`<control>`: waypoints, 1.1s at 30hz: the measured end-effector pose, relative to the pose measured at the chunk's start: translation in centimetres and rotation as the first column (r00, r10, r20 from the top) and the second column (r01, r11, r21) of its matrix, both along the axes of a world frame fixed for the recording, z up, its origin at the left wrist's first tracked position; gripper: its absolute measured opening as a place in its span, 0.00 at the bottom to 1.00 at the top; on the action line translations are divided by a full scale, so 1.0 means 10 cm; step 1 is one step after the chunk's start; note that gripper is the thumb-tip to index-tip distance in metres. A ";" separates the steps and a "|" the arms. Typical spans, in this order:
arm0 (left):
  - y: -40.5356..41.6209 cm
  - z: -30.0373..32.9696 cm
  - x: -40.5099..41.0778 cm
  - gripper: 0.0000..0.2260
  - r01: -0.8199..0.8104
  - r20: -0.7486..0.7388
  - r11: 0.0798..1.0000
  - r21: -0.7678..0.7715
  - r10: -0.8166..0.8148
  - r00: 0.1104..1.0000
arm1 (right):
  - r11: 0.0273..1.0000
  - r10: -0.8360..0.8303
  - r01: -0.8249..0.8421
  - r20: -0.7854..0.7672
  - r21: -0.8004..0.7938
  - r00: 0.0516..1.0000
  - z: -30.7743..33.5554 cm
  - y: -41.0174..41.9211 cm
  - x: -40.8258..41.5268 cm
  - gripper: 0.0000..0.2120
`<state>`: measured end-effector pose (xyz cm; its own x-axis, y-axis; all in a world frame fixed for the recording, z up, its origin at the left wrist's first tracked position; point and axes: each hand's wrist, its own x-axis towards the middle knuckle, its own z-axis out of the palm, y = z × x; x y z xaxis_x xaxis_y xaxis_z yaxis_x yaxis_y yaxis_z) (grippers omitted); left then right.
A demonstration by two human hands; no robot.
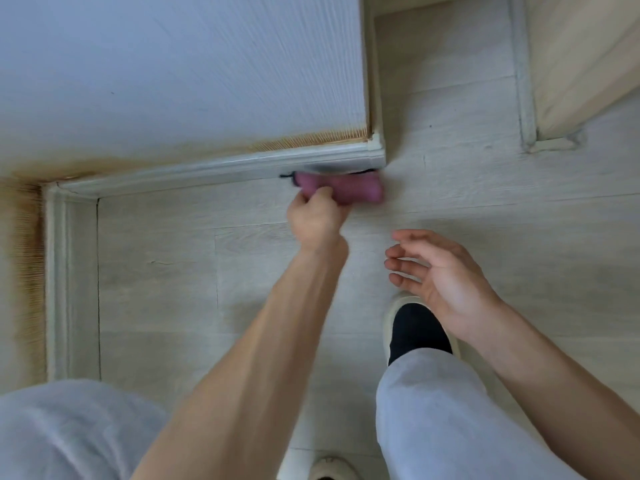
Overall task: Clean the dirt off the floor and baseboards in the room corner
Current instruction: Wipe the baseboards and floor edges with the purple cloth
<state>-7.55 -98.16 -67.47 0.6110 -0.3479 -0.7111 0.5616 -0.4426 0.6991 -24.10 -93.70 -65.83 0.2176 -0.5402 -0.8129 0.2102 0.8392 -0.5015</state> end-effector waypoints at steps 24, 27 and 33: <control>-0.64 0.20 -0.32 0.13 0.202 -0.238 0.979 -0.006 -0.197 0.951 | 0.999 0.034 -0.035 0.036 0.016 0.999 -0.03 0.00 0.02 0.07; -0.54 0.02 -0.13 0.14 0.183 -0.144 0.980 0.075 -0.171 0.975 | 0.999 0.032 -0.032 0.008 0.033 0.999 -0.05 0.00 -0.03 0.07; -0.29 0.02 -0.44 0.07 0.293 -0.231 0.956 0.027 -0.280 0.932 | 0.997 -0.017 0.018 -0.012 0.072 1.000 -0.14 -0.02 -0.11 0.07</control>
<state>-11.96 -101.05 -67.28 0.3159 -0.4374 -0.8419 0.5424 -0.6449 0.5385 -25.22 -93.88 -67.18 0.1987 -0.4835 -0.8525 0.2199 0.8696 -0.4420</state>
